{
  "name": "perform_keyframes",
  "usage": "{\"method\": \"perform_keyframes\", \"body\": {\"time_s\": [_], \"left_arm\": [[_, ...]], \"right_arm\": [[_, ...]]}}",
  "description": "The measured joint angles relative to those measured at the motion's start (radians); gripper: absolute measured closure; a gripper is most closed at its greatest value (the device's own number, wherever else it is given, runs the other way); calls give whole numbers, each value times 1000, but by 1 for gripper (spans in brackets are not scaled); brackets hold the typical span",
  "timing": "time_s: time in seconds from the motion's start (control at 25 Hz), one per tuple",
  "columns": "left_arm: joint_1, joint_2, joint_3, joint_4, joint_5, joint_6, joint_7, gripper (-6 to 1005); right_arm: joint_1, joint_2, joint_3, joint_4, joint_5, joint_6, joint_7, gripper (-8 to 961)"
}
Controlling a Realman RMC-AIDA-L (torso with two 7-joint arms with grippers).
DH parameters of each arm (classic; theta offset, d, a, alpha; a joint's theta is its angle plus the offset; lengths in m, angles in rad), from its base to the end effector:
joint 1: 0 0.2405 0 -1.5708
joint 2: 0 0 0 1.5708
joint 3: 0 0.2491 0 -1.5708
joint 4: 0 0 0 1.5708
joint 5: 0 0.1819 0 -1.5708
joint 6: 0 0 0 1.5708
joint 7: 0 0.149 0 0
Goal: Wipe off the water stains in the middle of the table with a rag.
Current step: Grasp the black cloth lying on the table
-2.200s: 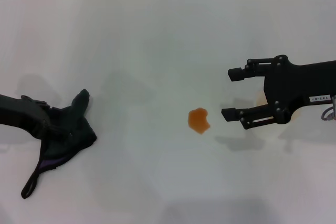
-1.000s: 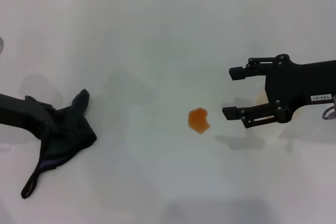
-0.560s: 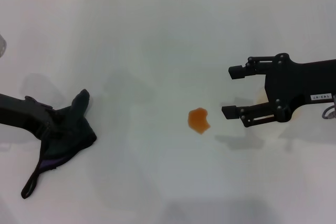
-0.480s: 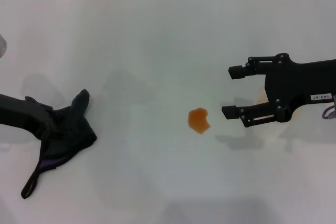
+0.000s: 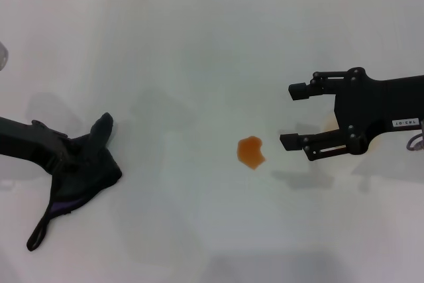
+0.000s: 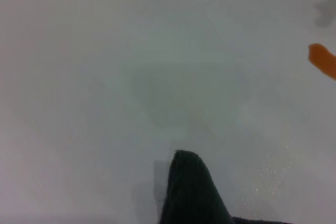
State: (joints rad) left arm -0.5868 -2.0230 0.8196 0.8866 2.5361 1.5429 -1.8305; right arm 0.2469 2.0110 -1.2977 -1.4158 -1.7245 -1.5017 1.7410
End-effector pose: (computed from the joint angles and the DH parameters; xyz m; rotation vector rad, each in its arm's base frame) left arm -0.2807 0.3148 0.0241 -2.7659 -0.9147 0.2079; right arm 0.1730 0.2695 0.0296 -2.8717 0.2381 0.5105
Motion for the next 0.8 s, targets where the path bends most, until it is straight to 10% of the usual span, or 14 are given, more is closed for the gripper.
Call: {"method": "perform_keyframes", "body": {"time_s": [0.48,0.8], "left_arm": [[-2,1,4,-3,4,-2,-7,603],[-11,0,4,-10,7,-4,-6,818]], "right_arm": [[0,0,-1,0,11,0,0,123],[0,0,-4,0,11,0,0,124]]}}
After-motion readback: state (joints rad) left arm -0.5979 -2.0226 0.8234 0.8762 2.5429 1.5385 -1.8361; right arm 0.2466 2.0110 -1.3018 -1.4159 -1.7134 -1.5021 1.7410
